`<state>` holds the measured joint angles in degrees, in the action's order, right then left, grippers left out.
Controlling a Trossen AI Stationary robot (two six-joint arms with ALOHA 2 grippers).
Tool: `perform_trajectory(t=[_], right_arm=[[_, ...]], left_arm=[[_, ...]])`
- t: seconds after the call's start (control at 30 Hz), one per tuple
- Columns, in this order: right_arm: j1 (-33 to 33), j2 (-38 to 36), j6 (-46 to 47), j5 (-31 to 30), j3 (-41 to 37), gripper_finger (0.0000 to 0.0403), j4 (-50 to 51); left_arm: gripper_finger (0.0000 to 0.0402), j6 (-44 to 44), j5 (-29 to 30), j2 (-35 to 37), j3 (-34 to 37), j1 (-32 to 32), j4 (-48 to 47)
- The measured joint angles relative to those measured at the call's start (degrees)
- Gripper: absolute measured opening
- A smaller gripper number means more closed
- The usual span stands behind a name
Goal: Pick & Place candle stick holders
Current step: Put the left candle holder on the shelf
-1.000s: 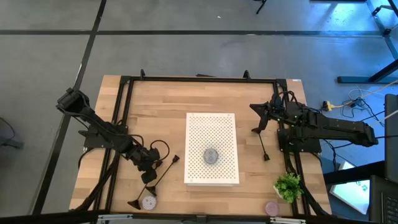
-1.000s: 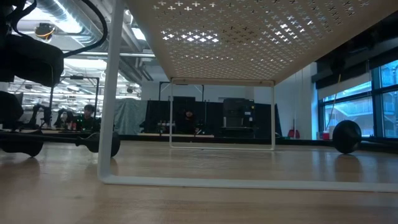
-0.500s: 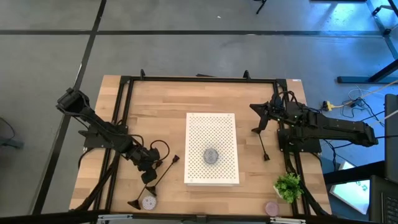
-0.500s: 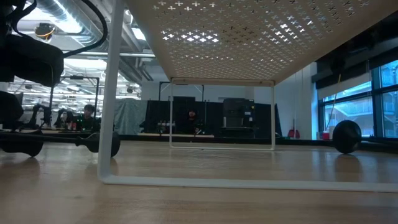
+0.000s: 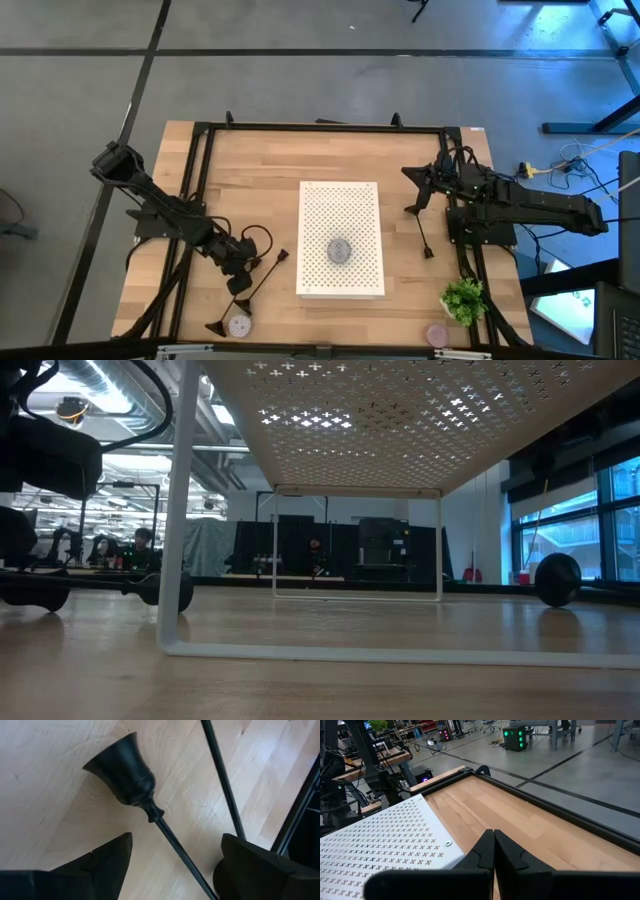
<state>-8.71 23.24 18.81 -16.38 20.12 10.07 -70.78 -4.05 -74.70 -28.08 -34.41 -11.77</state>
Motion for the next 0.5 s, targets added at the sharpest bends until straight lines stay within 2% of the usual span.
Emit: perform_trajectory(t=[0.5], right_arm=[[0.0,0.0,0.0,0.0,0.0,0.0001,0.0]], left_arm=[[0.0216,0.0,-1.1,-2.0,0.0,0.0,-0.3]])
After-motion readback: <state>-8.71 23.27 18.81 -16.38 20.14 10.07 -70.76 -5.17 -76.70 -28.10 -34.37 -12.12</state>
